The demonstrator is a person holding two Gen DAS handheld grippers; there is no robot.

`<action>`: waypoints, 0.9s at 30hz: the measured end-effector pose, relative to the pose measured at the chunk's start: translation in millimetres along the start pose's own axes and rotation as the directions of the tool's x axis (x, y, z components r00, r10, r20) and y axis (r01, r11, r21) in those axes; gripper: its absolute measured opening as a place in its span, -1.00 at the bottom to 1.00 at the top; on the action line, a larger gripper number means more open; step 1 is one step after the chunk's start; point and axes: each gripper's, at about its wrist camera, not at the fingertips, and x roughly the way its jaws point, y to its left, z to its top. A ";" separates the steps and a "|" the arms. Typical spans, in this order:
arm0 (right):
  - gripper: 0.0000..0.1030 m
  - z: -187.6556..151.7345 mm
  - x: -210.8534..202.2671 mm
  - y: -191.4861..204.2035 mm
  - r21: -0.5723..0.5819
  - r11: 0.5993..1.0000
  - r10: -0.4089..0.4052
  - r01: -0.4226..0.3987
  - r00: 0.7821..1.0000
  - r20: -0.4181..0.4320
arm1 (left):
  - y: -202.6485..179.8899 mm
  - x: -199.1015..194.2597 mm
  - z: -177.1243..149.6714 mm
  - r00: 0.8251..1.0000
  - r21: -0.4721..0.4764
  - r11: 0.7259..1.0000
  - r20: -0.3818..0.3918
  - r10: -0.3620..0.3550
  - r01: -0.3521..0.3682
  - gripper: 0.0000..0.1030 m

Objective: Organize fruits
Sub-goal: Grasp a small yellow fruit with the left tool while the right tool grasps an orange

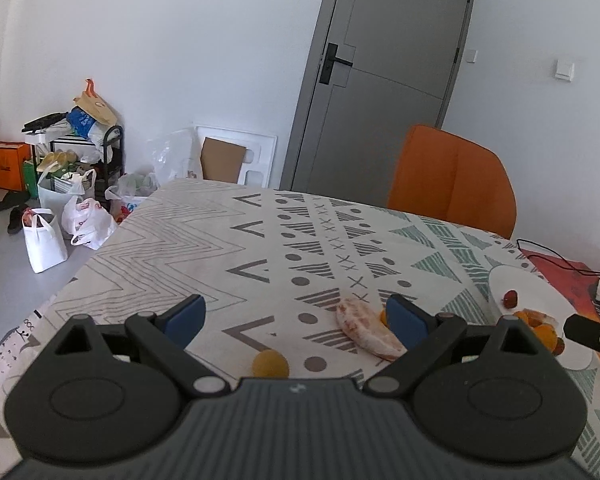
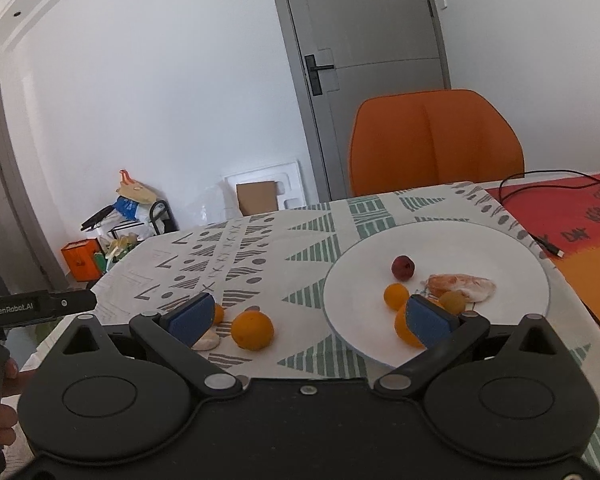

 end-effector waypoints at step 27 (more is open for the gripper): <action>1.00 -2.4 61.1 44.2 -0.101 0.992 0.062 -0.075 0.991 -0.122 | 35.4 38.8 -20.0 0.996 -0.037 0.999 -0.086 0.024 -0.027 -0.53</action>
